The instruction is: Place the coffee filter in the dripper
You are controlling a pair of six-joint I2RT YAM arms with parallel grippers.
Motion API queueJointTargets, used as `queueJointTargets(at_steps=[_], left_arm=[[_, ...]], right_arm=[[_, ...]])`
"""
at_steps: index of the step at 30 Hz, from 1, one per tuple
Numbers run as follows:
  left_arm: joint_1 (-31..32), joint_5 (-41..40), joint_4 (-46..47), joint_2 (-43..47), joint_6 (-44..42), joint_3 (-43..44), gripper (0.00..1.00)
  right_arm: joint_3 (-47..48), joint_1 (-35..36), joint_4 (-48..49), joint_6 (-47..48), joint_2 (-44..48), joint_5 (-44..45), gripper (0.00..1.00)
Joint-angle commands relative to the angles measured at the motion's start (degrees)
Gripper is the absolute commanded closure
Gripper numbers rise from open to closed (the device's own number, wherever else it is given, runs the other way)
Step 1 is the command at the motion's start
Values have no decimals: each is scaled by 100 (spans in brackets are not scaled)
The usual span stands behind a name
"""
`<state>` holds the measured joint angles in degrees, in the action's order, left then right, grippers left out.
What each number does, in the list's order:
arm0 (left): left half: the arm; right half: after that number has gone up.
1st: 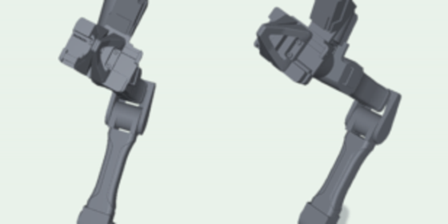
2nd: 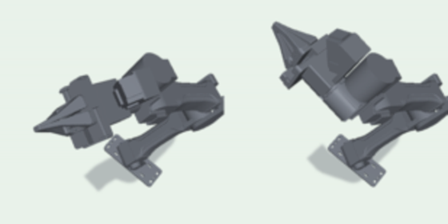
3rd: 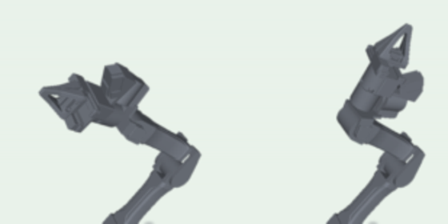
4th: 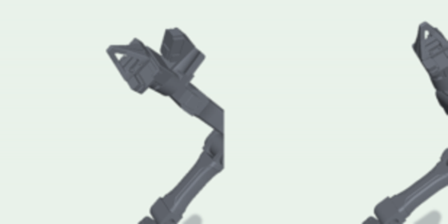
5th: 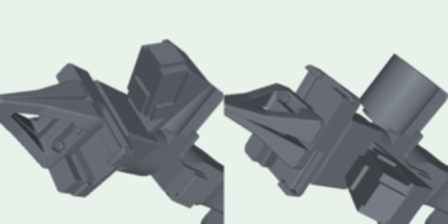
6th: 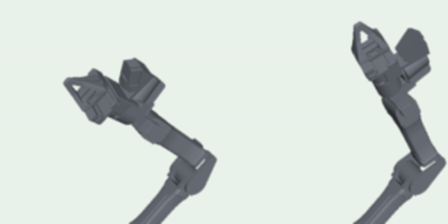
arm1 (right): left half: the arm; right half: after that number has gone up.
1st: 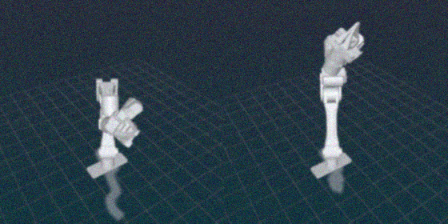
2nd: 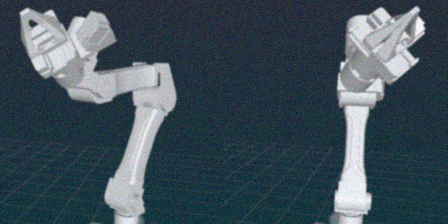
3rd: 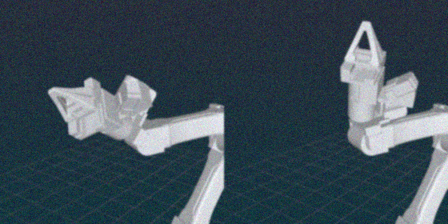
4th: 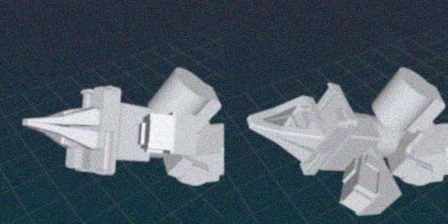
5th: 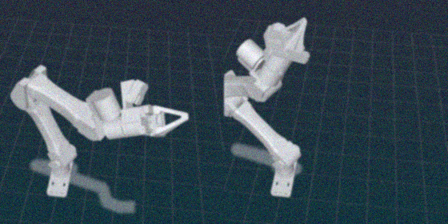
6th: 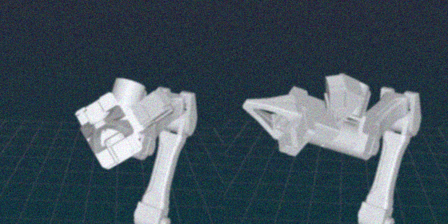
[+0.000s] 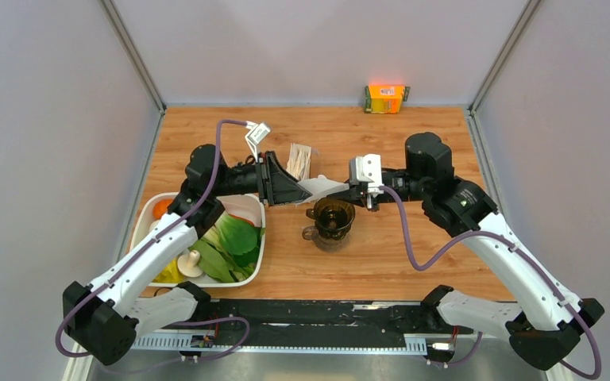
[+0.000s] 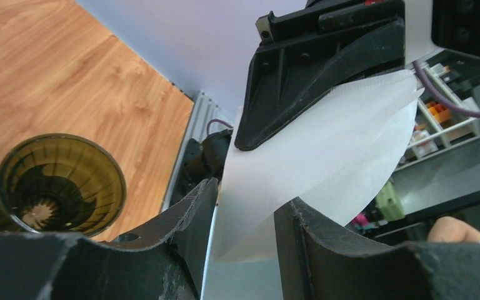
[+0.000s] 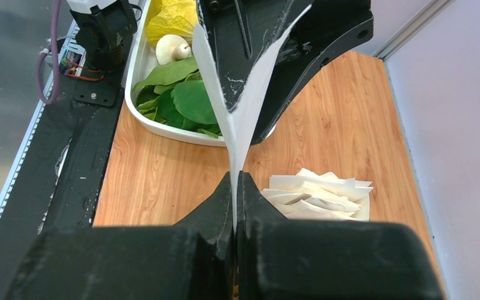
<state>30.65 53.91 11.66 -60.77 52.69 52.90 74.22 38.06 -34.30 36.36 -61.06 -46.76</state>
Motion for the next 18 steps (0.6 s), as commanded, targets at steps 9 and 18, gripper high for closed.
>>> queueJointTargets(at_steps=[9, 18], left_arm=[[-101, 174, 533, 21, 558, -149, 47], [-99, 27, 1223, -52, 1086, -311, 64]], right_arm=[[-100, -6, 407, 92, 240, 35, 100], [-39, -10, 418, -28, 43, -77, 97]])
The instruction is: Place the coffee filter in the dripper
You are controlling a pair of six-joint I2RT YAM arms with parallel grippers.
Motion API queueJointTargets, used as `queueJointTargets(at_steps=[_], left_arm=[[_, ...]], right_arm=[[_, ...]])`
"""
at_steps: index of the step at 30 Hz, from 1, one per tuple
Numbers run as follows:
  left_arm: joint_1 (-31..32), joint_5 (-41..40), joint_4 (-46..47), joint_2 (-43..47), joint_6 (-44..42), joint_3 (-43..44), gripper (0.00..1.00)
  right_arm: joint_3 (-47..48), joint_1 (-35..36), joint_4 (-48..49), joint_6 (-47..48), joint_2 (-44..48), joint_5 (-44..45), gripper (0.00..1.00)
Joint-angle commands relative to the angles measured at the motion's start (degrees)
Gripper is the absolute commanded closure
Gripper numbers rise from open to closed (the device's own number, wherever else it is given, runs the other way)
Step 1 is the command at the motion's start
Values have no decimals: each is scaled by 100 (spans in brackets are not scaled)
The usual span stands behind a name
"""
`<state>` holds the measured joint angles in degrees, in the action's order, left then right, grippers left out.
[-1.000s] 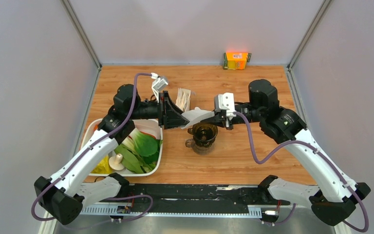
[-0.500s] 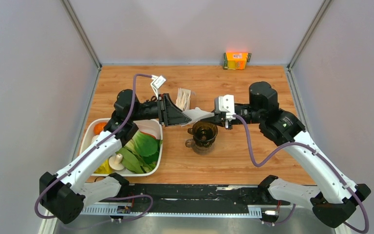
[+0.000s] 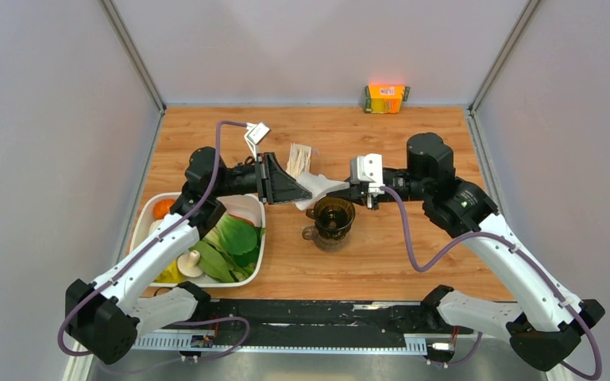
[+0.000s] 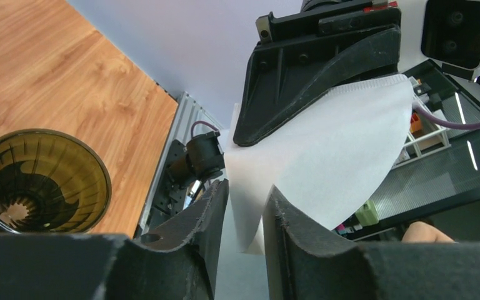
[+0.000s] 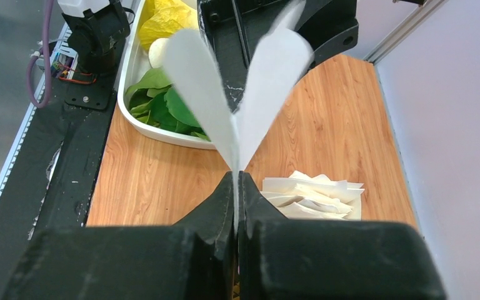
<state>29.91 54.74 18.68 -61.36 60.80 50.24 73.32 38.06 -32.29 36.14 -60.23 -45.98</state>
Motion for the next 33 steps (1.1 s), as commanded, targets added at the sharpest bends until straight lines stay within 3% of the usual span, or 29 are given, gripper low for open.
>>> queueJointTargets(at_steps=[1, 7, 9, 12, 17, 19, 21, 23, 26, 30, 33], left_arm=[[-23, -54, 580, 10, 293, -55, 70], [-139, 8, 438, 52, 278, -83, 93], [-206, 50, 457, 47, 301, -102, 99], [-257, 121, 455, 45, 306, -101, 100], [-278, 129, 189, 58, 121, -78, 100], [-281, -13, -212, 89, -174, 16, 100], [-280, -434, -1061, 168, -830, 259, 100], [-280, -1439, -2069, 209, -1944, 624, 100], [-273, -2427, -3200, 104, -2873, 1339, 100], [-206, -3582, -3865, -48, -3839, 2160, 100], [51, -4535, -3999, -138, -4592, 2720, 100]], right_arm=[[44, -6, 211, -14, -47, -132, 97], [57, -25, 118, -125, 17, 77, 90], [88, -35, 18, -138, 37, 122, 76], [222, -82, -176, -140, 17, 209, 54], [382, -175, -417, -55, 17, 440, 50], [467, -184, -458, -161, 13, 594, 42], [618, -183, -449, -521, -65, 759, 30], [765, -185, -446, -1083, -166, 947, 15], [929, -189, -345, -1773, -221, 1399, 1], [1339, -269, 286, -2377, -206, 2565, 0], [1908, -326, 636, -2880, -389, 2812, 0]])
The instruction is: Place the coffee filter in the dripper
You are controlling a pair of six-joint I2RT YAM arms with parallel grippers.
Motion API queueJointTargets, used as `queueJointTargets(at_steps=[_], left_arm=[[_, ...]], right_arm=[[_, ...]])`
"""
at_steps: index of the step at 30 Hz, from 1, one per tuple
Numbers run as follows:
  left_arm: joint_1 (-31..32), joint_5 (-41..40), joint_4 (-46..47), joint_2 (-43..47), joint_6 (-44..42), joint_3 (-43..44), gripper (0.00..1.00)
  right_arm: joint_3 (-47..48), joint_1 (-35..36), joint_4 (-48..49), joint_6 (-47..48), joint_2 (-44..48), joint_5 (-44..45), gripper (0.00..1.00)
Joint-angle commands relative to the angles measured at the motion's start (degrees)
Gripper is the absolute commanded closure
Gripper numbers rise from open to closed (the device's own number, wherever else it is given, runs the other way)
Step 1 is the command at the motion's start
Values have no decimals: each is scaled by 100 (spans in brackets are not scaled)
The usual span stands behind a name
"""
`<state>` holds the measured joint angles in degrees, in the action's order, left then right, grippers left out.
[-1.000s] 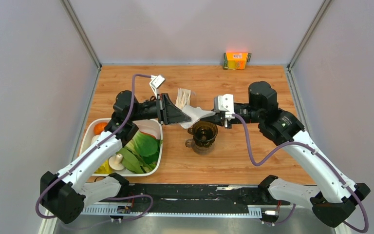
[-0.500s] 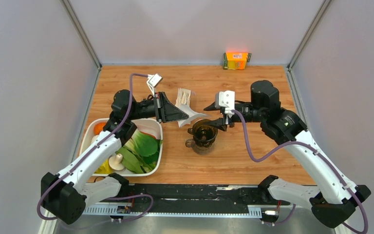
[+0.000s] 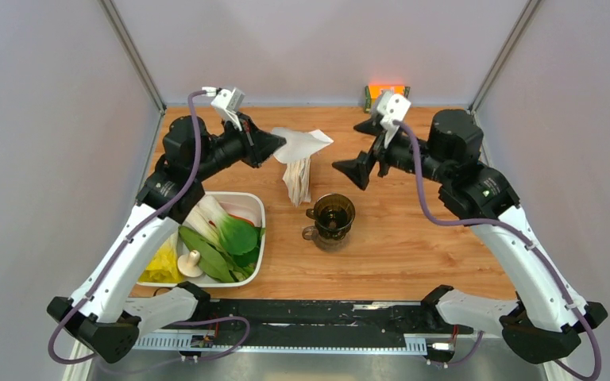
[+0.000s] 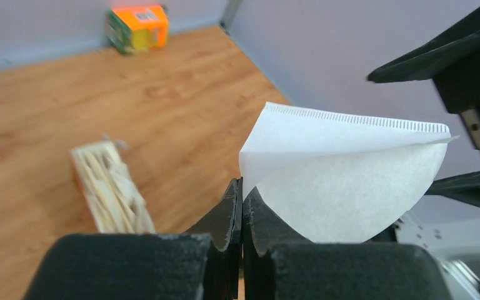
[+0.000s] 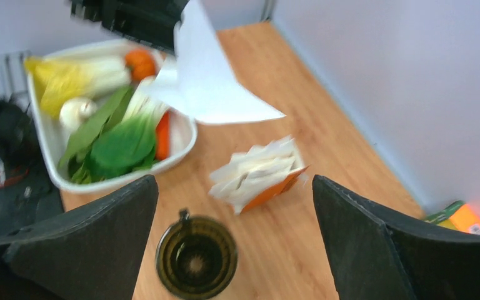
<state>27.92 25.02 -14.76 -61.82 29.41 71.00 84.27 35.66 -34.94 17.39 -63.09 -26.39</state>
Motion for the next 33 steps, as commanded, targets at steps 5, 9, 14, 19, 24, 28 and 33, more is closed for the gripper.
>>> queueJointTargets(at_steps=[5, 9, 14, 19, 24, 28, 33], left_arm=[[1001, -3173, -724, -368, -2212, 1378, 100], [1048, -2850, -388, -344, -2251, 1458, 100], [1031, -2159, -628, -255, -2323, 1510, 100], [391, -871, -637, -157, -1444, 1275, 100], [-385, 1270, -219, -339, -427, 1150, 100], [-479, 2467, 247, -441, 83, 1011, 100], [-481, 2959, 539, -517, 606, 906, 100]], right_arm=[[1335, -82, 1317, -1654, -509, 1195, 0], [932, -89, 1575, -1285, -350, 452, 0], [451, -85, 1708, -364, 203, 144, 19], [14, -88, 1332, 341, 595, 125, 28], [-404, -83, 1099, 1100, 911, -235, 27], [-351, -85, 892, 1610, 818, -456, 39], [-135, -65, 634, 2004, 574, -948, 51]])
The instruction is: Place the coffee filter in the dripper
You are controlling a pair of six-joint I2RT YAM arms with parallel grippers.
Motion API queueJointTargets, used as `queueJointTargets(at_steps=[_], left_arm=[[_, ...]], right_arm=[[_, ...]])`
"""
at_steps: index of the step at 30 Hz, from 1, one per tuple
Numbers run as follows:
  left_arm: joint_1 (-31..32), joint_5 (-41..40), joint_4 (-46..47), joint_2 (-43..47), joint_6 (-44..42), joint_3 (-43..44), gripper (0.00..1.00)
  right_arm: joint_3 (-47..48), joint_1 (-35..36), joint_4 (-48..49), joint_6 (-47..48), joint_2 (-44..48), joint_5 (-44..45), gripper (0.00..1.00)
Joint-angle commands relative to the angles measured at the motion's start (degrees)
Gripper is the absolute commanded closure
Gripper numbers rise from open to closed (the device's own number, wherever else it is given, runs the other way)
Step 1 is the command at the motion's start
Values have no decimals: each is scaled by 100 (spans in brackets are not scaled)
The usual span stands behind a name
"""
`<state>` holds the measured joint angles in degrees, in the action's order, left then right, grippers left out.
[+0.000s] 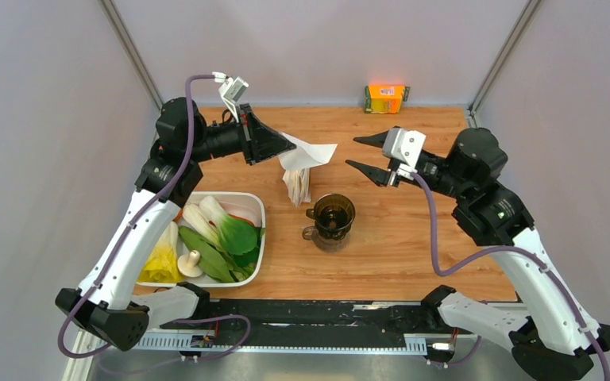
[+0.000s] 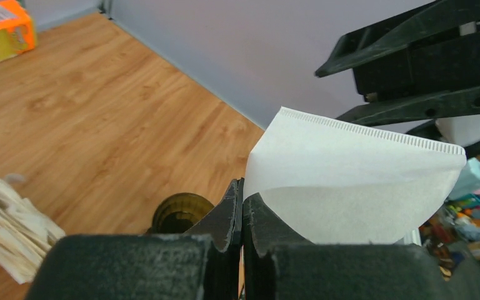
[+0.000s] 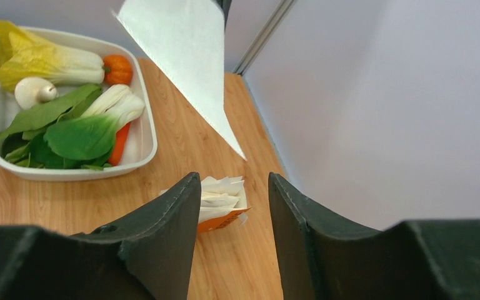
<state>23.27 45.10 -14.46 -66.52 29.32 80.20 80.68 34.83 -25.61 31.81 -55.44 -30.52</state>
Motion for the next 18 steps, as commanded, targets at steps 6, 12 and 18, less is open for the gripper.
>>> queueJointTargets(at_steps=[6, 12, 18], left_arm=[[-12, 1068, 495, -129, 836, -43, 100], [-12, 1102, 466, -142, 920, -140, 100], [-6, 961, 111, -147, 712, -153, 100]], right_arm=[[385, 147, -393, 624, -400, -779, 55], [550, 330, -391, 695, -581, -636, 63], [723, 395, -396, 680, -661, -648, 68]])
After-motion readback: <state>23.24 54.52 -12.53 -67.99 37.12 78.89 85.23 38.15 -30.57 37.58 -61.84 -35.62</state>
